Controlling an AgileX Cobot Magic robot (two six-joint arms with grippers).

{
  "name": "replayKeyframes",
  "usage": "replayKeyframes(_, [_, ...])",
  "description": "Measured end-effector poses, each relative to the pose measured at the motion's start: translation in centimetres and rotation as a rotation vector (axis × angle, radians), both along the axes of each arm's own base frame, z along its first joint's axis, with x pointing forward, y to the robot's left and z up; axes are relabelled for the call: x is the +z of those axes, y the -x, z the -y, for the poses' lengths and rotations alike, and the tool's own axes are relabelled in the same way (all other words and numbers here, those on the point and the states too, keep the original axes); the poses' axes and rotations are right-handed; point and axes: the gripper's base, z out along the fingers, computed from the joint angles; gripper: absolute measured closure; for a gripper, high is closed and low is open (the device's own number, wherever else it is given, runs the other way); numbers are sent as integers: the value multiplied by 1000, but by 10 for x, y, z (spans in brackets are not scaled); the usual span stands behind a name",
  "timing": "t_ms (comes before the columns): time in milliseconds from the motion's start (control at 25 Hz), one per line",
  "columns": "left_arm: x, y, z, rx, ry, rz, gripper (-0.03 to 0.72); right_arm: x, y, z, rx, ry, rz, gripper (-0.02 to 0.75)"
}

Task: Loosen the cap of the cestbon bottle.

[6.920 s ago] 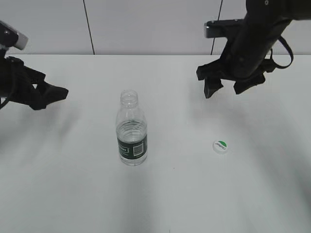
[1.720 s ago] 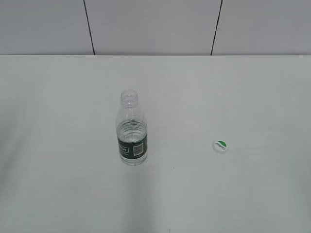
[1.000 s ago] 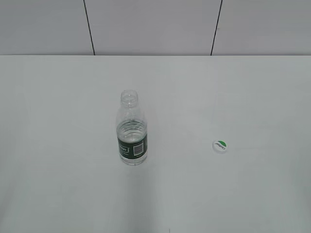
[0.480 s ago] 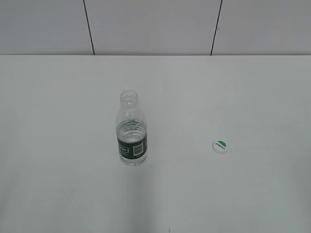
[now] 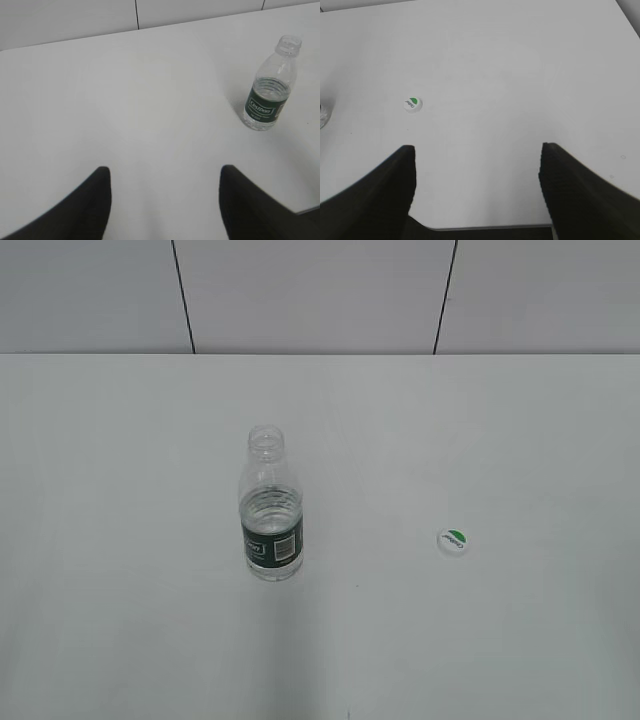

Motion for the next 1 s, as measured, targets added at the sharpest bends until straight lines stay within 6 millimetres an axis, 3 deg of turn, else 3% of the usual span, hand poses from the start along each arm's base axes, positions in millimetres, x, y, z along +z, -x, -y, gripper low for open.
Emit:
replayKeyframes(360, [0,-1,1,85,0,1,271,0,0,0,0,0,0,150])
replayKeyframes(1000, [0,-1,1,90,0,1,271,0,0,0,0,0,0,150])
